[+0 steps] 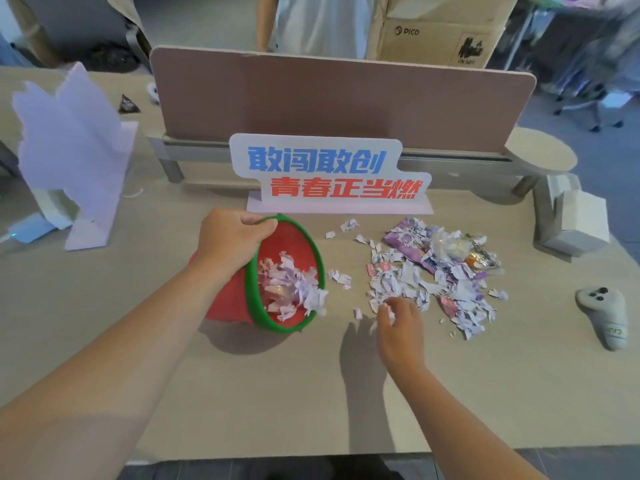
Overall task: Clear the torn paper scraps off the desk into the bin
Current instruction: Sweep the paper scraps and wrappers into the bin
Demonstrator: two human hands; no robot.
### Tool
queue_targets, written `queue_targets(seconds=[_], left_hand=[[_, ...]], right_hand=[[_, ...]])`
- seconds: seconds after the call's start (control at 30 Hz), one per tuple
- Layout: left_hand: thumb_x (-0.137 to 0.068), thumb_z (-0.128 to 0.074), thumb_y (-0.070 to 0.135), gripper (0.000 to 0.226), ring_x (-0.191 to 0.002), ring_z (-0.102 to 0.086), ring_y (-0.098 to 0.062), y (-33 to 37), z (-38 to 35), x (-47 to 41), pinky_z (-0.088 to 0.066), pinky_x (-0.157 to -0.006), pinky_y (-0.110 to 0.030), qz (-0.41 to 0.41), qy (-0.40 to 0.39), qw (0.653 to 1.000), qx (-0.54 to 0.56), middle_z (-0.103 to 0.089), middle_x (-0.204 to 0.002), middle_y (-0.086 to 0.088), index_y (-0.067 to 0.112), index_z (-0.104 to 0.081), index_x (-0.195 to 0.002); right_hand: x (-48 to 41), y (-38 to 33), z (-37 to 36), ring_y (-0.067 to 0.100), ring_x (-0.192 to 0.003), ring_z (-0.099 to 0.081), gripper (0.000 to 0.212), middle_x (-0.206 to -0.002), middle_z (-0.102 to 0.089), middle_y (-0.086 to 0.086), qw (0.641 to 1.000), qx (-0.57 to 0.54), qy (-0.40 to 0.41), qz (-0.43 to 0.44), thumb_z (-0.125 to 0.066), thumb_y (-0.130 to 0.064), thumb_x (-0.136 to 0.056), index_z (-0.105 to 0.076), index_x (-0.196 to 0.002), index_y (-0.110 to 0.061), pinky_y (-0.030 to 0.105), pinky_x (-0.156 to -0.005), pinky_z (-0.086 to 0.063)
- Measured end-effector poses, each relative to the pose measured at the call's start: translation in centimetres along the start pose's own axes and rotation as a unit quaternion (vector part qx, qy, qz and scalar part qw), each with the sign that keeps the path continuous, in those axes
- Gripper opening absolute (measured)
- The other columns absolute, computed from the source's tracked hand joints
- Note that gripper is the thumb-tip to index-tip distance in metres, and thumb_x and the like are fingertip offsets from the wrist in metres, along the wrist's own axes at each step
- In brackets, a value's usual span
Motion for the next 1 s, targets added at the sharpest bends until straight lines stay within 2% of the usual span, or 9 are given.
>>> queue_targets(seconds=[0.07,0.2,0.3,0.47,0.6,0.73,0.8,0.9,1.0], left_hand=[[-0.074,-0.075,0.032,0.004,-0.07,-0.066,-0.009,-0.8,1.1,0.0,-0.053,-0.075,-0.029,0.033,0.054,0.995,0.083,-0.069,-0.07,0.011,0.029,-0.075,-0.072],[-0.07,-0.076,0.032,0.015,-0.062,-0.062,-0.017,-2.7,3.5,-1.5,-0.054,-0.065,-0.031,0.13,0.143,0.958,0.21,-0.069,-0.068,-0.001,0.022,-0.069,-0.061],[-0.078,-0.071,0.025,0.032,-0.039,-0.05,-0.013,-4.4,4.5,-1.6,-0.043,-0.039,-0.019,0.191,0.173,0.941,0.219,-0.054,-0.042,0.004,0.018,-0.054,-0.052],[-0.087,-0.064,0.026,0.018,-0.046,-0.053,-0.019,-5.3,2.7,0.2,-0.043,-0.031,-0.019,0.193,0.139,0.967,0.094,-0.057,-0.056,-0.007,0.02,-0.069,-0.072],[-0.088,-0.063,0.026,0.016,-0.045,-0.056,-0.016,-5.2,1.7,0.6,-0.042,-0.032,-0.019,0.194,0.165,0.963,0.093,-0.062,-0.06,-0.007,0.015,-0.074,-0.089],[-0.088,-0.062,0.02,0.018,-0.068,-0.057,-0.024,-4.7,1.4,0.7,-0.053,-0.059,-0.033,0.215,0.202,0.941,0.164,-0.062,-0.077,-0.015,0.014,-0.07,-0.073],[-0.083,-0.064,0.024,0.019,-0.07,-0.055,-0.023,-4.3,2.0,0.8,-0.055,-0.07,-0.043,0.214,0.222,0.935,0.173,-0.06,-0.077,-0.016,0.014,-0.068,-0.068],[-0.072,-0.067,0.038,0.021,-0.064,-0.052,-0.02,-3.5,3.1,1.1,-0.052,-0.067,-0.038,0.194,0.249,0.941,0.125,-0.058,-0.069,-0.013,0.021,-0.069,-0.059],[-0.08,-0.069,0.026,0.028,-0.059,-0.056,-0.013,-2.4,3.7,1.4,-0.05,-0.062,-0.024,0.168,0.275,0.94,0.116,-0.064,-0.068,-0.007,0.028,-0.069,-0.052]], right_hand=[[-0.2,2.0,0.2,0.03,-0.121,-0.042,0.043,-0.13,-0.043,0.015,0.999,0.04,-0.011,-0.015,-0.052,-0.033,-0.089,-0.048,-0.127,-0.012,0.039,-0.1,-0.036],[-1.5,5.1,-0.5,0.034,-0.131,-0.031,0.071,-0.142,-0.027,0.018,0.989,0.133,-0.06,-0.02,-0.056,-0.051,-0.082,-0.03,-0.14,-0.02,0.044,-0.109,-0.032],[-2.3,5.8,-1.2,0.034,-0.129,-0.031,0.076,-0.137,-0.029,0.013,0.979,0.182,-0.089,0.011,-0.052,-0.058,-0.078,-0.026,-0.138,-0.021,0.044,-0.108,-0.03],[-4.2,5.0,-2.1,0.036,-0.142,-0.008,0.093,-0.154,-0.003,0.02,0.958,0.24,-0.133,0.078,-0.045,-0.071,-0.076,-0.006,-0.146,-0.025,0.045,-0.116,-0.015],[-5.3,3.5,-3.5,0.035,-0.143,0.007,0.102,-0.156,0.005,0.019,0.939,0.273,-0.165,0.131,-0.034,-0.081,-0.07,0.004,-0.147,-0.026,0.048,-0.117,-0.004],[-5.7,1.8,-4.8,0.035,-0.143,0.013,0.109,-0.156,0.006,0.02,0.916,0.302,-0.173,0.203,-0.004,-0.088,-0.059,0.001,-0.147,-0.024,0.044,-0.112,0.011],[-5.5,0.8,-5.6,0.036,-0.144,0.006,0.102,-0.156,-0.004,0.02,0.905,0.305,-0.152,0.255,0.0,-0.085,-0.067,-0.01,-0.147,-0.022,0.044,-0.109,0.013],[-4.4,-1.6,-7.3,0.032,-0.144,-0.005,0.07,-0.155,-0.019,0.012,0.876,0.288,-0.185,0.339,-0.024,-0.064,-0.085,-0.025,-0.143,-0.024,0.042,-0.11,0.009],[-2.0,-3.3,-10.0,0.028,-0.139,-0.024,0.059,-0.146,-0.041,0.004,0.784,0.321,-0.261,0.462,-0.038,-0.053,-0.086,-0.041,-0.137,-0.023,0.041,-0.112,0.005]])
Point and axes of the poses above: each hand's wrist, its own x-axis away from the middle knuckle, its own z-axis out of the back of the hand, y = z × x, the point moved 4 cm from there along -x, towards the middle knuckle
